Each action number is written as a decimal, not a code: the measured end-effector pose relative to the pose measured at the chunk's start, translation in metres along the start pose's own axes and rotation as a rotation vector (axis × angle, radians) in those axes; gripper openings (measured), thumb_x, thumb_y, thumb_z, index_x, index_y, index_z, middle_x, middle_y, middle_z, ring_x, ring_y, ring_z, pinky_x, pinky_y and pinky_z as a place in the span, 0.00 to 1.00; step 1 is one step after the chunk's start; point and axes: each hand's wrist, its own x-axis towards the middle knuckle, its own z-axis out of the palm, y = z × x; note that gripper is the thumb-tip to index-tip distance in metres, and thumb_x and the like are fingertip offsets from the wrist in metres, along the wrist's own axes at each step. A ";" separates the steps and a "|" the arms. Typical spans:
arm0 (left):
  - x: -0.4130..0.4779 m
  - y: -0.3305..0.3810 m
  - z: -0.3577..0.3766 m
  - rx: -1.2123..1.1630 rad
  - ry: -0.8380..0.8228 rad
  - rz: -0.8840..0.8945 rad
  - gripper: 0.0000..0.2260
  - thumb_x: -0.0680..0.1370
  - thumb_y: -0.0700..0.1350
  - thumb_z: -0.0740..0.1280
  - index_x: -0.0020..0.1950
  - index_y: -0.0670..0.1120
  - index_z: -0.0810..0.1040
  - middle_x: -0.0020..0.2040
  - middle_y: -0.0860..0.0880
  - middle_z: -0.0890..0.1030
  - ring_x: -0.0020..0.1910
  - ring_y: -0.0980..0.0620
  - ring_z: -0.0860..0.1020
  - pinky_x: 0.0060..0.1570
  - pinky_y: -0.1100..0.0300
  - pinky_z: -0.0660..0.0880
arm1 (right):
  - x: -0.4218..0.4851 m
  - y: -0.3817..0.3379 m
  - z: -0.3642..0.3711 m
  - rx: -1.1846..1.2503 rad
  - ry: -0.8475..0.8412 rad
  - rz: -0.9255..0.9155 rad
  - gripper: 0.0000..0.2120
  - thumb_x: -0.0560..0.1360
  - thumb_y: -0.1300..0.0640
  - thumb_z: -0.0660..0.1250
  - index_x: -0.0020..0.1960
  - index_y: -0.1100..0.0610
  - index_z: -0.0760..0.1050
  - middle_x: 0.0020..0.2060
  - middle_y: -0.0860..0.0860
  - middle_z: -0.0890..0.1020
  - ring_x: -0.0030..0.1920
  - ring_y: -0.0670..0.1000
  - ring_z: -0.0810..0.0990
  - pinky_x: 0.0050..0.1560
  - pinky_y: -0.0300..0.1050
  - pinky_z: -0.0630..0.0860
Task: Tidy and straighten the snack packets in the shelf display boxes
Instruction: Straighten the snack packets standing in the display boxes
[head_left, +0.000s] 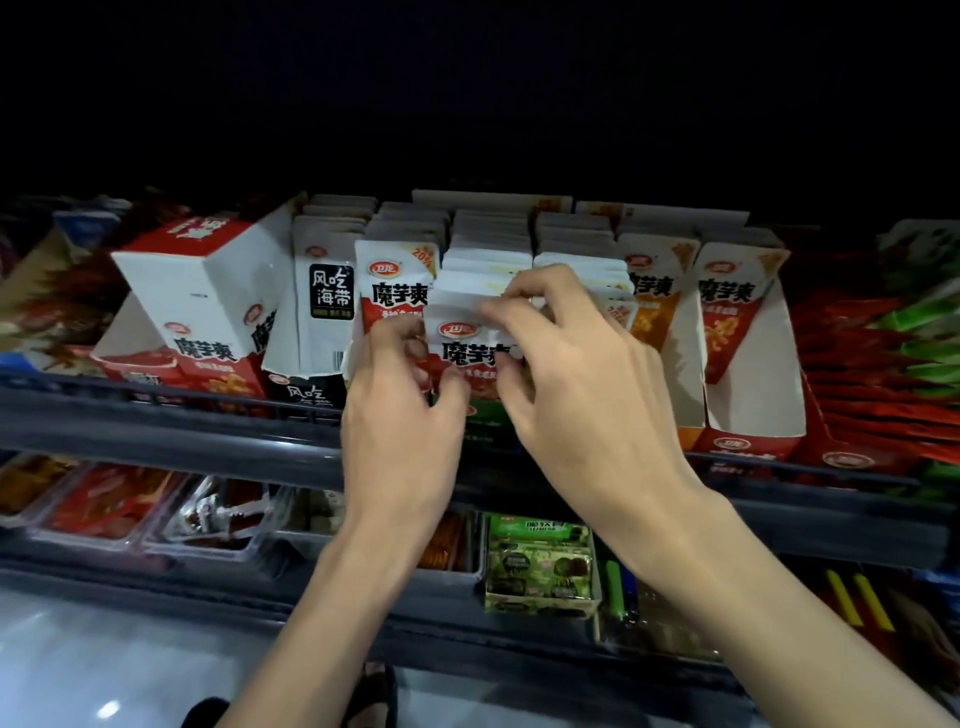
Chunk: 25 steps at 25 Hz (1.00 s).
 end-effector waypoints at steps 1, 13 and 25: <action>-0.001 0.000 -0.001 0.000 -0.004 0.004 0.15 0.75 0.42 0.67 0.59 0.52 0.70 0.51 0.52 0.77 0.46 0.56 0.77 0.49 0.52 0.76 | 0.000 0.000 0.001 0.002 -0.009 0.002 0.13 0.73 0.62 0.72 0.58 0.55 0.79 0.53 0.51 0.80 0.48 0.53 0.82 0.37 0.46 0.77; -0.003 -0.002 0.000 -0.125 0.055 0.093 0.12 0.82 0.55 0.59 0.58 0.50 0.73 0.52 0.53 0.77 0.53 0.50 0.75 0.50 0.49 0.75 | 0.010 0.008 -0.004 0.500 0.156 0.221 0.04 0.82 0.57 0.63 0.53 0.56 0.75 0.36 0.46 0.81 0.36 0.46 0.81 0.36 0.46 0.78; -0.015 0.010 0.001 -0.528 -0.255 0.231 0.16 0.80 0.51 0.60 0.35 0.45 0.68 0.30 0.46 0.70 0.28 0.46 0.69 0.25 0.56 0.66 | 0.021 0.029 -0.040 0.971 0.200 0.524 0.07 0.83 0.57 0.62 0.52 0.60 0.75 0.35 0.47 0.83 0.32 0.42 0.81 0.29 0.37 0.75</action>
